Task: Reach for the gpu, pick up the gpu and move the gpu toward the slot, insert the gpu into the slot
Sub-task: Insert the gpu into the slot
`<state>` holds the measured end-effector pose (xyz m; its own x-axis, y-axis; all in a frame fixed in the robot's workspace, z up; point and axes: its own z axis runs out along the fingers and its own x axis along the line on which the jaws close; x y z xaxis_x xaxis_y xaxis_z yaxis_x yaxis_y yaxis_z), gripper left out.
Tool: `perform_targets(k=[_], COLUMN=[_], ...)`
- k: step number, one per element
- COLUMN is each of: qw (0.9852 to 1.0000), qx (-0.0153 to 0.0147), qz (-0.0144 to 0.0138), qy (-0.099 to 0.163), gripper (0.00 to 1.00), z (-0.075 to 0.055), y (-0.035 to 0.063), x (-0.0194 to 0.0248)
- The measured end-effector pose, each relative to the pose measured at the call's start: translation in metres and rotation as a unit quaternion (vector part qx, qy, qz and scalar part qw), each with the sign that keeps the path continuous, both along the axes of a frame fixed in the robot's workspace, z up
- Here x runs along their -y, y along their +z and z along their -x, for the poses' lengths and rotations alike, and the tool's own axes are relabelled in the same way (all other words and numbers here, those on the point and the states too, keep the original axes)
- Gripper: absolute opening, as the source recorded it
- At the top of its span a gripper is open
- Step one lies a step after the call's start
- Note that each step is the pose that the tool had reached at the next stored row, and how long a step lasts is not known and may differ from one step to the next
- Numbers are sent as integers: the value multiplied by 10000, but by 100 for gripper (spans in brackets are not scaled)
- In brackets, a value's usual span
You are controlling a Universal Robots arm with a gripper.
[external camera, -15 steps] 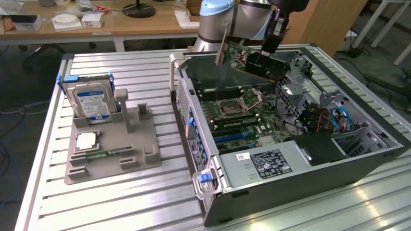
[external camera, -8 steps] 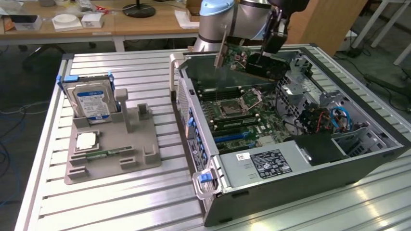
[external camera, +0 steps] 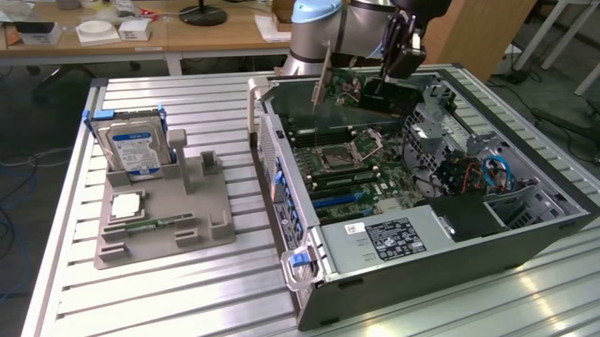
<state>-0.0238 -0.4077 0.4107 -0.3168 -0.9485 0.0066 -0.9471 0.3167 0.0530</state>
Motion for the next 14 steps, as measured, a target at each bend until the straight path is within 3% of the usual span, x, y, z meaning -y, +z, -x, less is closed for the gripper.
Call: perform_targets(k=[6, 8, 10, 14], qw=[9989, 9984, 9980, 9972], qx=[3, 19, 60, 203], qz=[0, 2, 4, 10], qy=[463, 557, 622, 726], gripper=[26, 26, 26, 26], z=[0, 1, 1, 2], y=[-10, -12, -17, -25], x=[1, 5, 7, 10])
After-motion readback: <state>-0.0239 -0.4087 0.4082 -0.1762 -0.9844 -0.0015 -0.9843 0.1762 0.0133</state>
